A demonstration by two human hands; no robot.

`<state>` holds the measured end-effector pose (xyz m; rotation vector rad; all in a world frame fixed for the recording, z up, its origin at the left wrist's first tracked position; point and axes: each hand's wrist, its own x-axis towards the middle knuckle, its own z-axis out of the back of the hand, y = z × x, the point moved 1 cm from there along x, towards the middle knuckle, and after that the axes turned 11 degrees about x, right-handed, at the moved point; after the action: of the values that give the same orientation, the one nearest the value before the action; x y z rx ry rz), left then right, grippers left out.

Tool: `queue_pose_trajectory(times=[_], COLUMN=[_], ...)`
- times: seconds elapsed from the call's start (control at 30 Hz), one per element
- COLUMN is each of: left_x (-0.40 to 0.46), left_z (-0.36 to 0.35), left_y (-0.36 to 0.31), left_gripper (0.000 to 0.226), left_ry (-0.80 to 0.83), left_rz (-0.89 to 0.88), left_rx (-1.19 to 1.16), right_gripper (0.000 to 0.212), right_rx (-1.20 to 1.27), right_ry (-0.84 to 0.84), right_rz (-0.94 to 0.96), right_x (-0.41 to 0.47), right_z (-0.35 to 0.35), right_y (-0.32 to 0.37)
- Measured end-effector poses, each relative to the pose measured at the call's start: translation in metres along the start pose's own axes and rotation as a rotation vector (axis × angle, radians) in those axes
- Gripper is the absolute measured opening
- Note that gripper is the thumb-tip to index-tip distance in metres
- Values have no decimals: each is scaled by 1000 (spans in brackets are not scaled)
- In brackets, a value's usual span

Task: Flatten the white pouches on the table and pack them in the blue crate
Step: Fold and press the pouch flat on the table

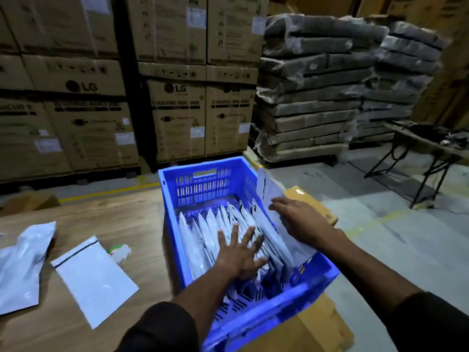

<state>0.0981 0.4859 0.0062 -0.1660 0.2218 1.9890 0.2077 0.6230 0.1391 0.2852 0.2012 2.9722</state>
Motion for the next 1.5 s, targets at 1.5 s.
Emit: queue_pose_trajectory(times=[1.5], left_x=[53], left_z=[24], left_y=[-9], left_gripper=[73], left_ry=[4], left_rz=[-41], left_rx=[281], right_gripper=[27], right_rx=[-95], right_ry=[314], right_rz=[-112], right_x=[38], right_z=[-82], right_y=[-16])
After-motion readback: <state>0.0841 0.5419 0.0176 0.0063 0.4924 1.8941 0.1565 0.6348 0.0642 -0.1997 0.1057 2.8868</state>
